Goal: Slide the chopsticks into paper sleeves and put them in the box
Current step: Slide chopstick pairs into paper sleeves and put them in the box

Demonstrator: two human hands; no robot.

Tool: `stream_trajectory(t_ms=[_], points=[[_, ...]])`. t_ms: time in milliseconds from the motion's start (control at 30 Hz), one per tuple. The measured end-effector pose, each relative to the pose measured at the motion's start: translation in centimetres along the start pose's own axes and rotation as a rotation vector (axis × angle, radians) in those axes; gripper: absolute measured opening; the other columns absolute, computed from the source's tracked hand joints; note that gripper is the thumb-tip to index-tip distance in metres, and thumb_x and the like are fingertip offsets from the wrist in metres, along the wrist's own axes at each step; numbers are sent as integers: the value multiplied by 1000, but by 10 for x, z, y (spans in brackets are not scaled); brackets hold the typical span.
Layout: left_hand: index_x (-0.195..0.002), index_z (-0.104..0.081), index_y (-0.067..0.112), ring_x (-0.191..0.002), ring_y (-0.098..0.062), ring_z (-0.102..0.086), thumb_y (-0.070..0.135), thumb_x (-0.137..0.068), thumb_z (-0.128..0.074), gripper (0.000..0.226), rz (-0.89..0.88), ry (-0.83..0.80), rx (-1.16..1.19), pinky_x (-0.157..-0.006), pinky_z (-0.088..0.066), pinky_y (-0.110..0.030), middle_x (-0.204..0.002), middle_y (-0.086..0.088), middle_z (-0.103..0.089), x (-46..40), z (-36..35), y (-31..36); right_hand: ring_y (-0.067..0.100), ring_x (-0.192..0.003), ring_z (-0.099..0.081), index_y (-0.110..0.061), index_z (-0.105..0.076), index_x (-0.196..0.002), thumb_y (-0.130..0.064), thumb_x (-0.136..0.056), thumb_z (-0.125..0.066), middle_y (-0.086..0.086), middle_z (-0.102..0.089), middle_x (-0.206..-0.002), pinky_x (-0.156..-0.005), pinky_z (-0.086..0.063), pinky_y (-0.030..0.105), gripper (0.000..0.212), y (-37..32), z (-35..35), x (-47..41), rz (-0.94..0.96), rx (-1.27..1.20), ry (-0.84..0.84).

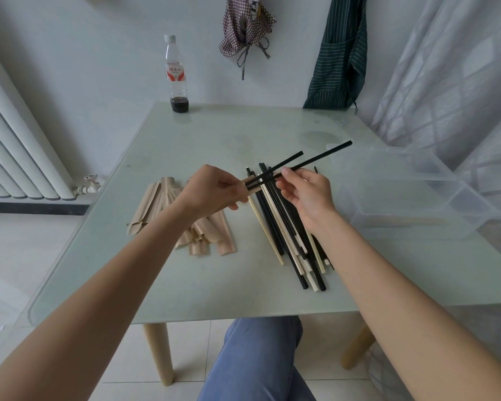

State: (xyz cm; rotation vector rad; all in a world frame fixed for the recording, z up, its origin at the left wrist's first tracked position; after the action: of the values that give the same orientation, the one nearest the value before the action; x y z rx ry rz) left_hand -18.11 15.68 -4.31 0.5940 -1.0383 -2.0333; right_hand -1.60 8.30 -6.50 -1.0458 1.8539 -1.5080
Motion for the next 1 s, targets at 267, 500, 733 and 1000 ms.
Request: stream_trajectory(t_ms=[267,500,733,1000], points=[[-84,-74,10,-63,-9,-65,14,-88,-62,13,-23,-8,10,-76,-55,-26,-82,1,-74,0,-5,12,8,-69,-62,-12,-65,-85,-15,-89,-61,1,-66,-81,-65,-47,17,7,-6,-3,10,-12,35,-56],[-79,-75,12,-69,-16,-68,17,-87,-63,14,-31,-7,-7,-82,-56,-36,-81,-10,-74,0,-15,23,8,-66,-61,-13,-66,-84,-17,-88,-63,-1,-68,-78,-63,-45,18,7,-10,7,17,-12,52,-27],[-78,-74,9,-69,-16,-65,12,-87,-64,13,-26,-32,82,-83,-55,-35,-84,-14,-73,2,-26,39,6,-63,-59,-11,-66,-88,-17,-86,-65,-1,-68,-76,-60,-46,17,6,-26,35,18,-7,-70,56],[-78,-74,4,-86,-27,-70,10,-85,-65,13,-14,-58,114,-91,-54,-41,-92,-15,-73,-1,-48,58,5,-60,-60,-12,-66,-86,-18,-86,-66,0,-70,-78,-57,-46,16,6,-35,67,20,-30,-100,83]])
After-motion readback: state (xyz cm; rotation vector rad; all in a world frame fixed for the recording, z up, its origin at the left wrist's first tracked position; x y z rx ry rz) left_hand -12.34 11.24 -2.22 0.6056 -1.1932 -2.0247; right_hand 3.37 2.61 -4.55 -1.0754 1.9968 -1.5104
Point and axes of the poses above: each hand's wrist, its own x-axis away from the middle knuckle, its own z-axis out of the back of the hand, y = z × x, the point moved 6 cm from there along -x, towards the middle knuckle
